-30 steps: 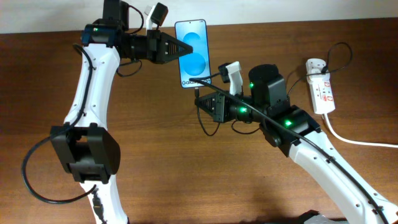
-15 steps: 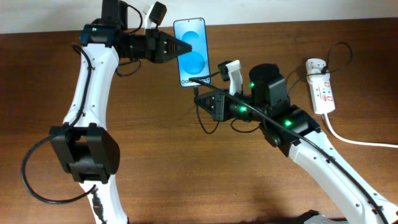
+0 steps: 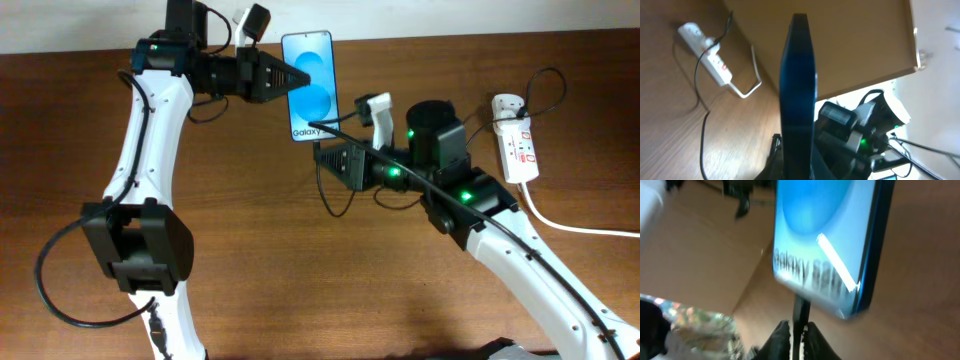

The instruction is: Plug charger to phone and switch on socket

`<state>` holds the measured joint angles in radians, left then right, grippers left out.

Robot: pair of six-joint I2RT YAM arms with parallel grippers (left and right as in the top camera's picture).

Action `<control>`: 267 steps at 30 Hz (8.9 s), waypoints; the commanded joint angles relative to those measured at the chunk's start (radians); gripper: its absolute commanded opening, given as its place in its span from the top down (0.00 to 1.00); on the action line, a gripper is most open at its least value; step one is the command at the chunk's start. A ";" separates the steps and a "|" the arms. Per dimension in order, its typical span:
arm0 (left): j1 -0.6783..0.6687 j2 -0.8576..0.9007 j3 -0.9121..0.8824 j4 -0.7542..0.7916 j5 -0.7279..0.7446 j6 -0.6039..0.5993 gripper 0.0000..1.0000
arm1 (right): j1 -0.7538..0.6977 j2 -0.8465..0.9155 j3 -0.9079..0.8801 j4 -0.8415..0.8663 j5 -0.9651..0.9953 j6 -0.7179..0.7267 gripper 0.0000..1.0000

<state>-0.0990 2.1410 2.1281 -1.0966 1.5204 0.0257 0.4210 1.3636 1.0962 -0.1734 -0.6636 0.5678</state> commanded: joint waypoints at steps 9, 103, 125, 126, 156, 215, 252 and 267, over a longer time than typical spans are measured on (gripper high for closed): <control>0.016 -0.021 0.006 -0.007 -0.226 0.006 1.00 | -0.018 -0.001 0.023 -0.172 0.028 -0.013 0.09; 0.012 -0.210 -0.214 0.122 -1.488 -0.192 0.00 | -0.914 0.732 0.693 -0.800 0.600 -0.418 0.02; 0.012 -0.210 -0.214 0.122 -1.488 -0.192 0.01 | -0.918 0.932 0.678 -0.644 0.557 -0.406 0.02; 0.012 -0.210 -0.214 0.122 -1.488 -0.192 0.01 | -0.918 0.938 0.676 -0.642 0.554 -0.407 0.02; 0.012 -0.210 -0.214 0.122 -1.488 -0.192 0.01 | -0.871 0.940 0.676 -0.653 0.435 -0.460 0.02; 0.012 -0.210 -0.214 0.122 -1.488 -0.192 0.01 | -0.571 -0.725 0.226 -1.378 0.428 -0.482 0.02; 0.012 -0.210 -0.214 0.122 -1.488 -0.192 0.01 | -0.399 -1.360 -1.039 0.156 0.414 -0.691 0.02; 0.012 -0.210 -0.214 0.122 -1.488 -0.192 0.01 | -0.394 -1.360 -1.091 0.110 0.460 -0.611 0.02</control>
<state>-0.0875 1.9244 1.9148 -0.9768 0.0437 -0.1764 0.0166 0.0109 0.0109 -0.0532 -0.2176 -0.0776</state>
